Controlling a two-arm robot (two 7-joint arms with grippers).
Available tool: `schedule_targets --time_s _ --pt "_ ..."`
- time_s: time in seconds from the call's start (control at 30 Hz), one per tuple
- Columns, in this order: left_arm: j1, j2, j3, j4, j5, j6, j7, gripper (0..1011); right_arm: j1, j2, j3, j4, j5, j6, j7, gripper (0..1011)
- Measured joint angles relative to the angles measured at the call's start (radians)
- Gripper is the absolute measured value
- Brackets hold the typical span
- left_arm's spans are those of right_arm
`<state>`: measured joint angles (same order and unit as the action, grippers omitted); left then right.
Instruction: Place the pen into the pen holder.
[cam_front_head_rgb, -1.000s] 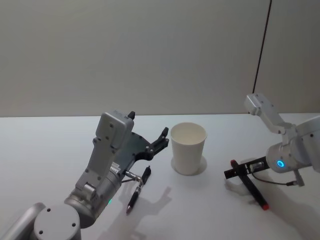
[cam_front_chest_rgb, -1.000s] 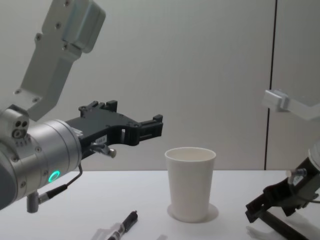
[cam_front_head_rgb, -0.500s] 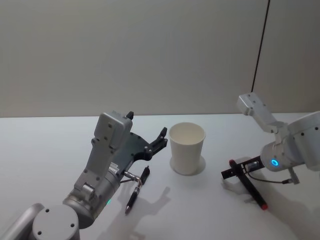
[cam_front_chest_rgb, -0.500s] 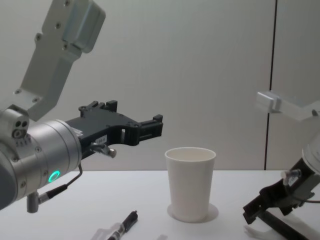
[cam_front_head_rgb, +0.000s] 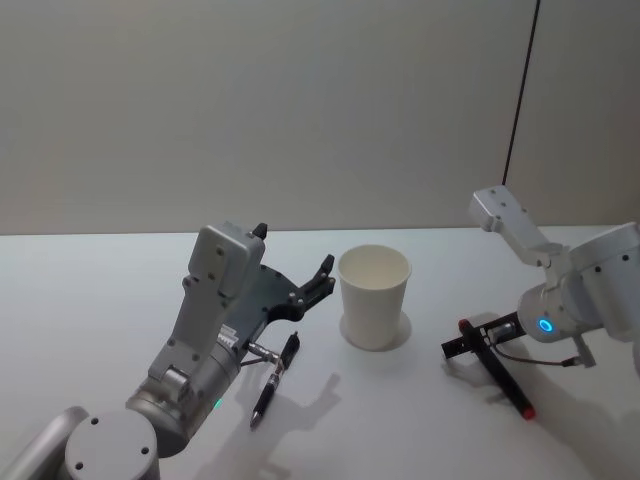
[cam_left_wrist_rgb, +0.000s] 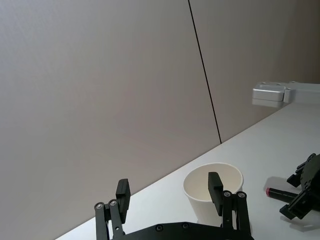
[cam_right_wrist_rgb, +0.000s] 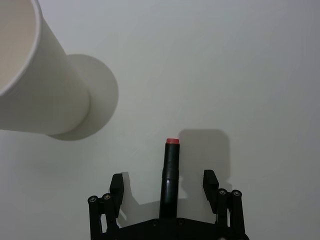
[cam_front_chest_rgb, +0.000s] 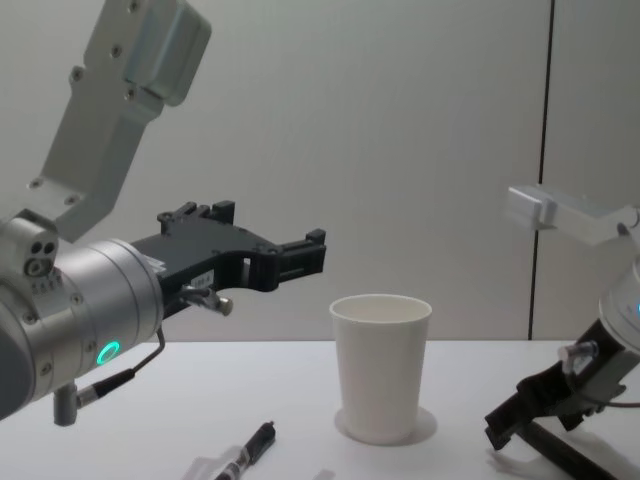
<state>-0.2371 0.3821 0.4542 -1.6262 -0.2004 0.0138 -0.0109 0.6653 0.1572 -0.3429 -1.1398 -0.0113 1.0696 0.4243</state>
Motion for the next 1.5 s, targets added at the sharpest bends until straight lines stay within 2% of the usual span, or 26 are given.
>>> schedule_targets --time_s 0.27,0.4,0.6,0.63,0.73,0.83,0.93,1.23,1.5 --pt "0.000 0.000 0.000 0.000 0.000 0.000 0.000 998 0.003 -0.003 0.001 0.013 -0.002 -0.013 -0.004 1001" --pt "0.000 0.000 0.000 0.000 0.000 0.000 0.000 998 0.004 -0.005 0.002 0.020 -0.004 -0.019 -0.005 945" --pt "0.000 0.000 0.000 0.000 0.000 0.000 0.000 999 0.006 -0.006 0.004 0.032 -0.006 -0.027 -0.005 786" --pt "0.000 0.000 0.000 0.000 0.000 0.000 0.000 998 0.006 -0.007 0.004 0.033 -0.006 -0.028 -0.005 786" --pt "0.000 0.000 0.000 0.000 0.000 0.000 0.000 999 0.008 -0.008 0.005 0.037 -0.007 -0.030 -0.005 650" --pt "0.000 0.000 0.000 0.000 0.000 0.000 0.000 999 0.009 -0.008 0.006 0.041 -0.007 -0.032 -0.005 591" --pt "0.000 0.000 0.000 0.000 0.000 0.000 0.000 998 0.010 -0.009 0.007 0.046 -0.008 -0.035 -0.005 464" --pt "0.000 0.000 0.000 0.000 0.000 0.000 0.000 998 0.011 -0.011 0.009 0.057 -0.008 -0.038 -0.005 195" --pt "0.000 0.000 0.000 0.000 0.000 0.000 0.000 998 0.012 -0.014 0.010 0.063 -0.008 -0.042 -0.007 179"
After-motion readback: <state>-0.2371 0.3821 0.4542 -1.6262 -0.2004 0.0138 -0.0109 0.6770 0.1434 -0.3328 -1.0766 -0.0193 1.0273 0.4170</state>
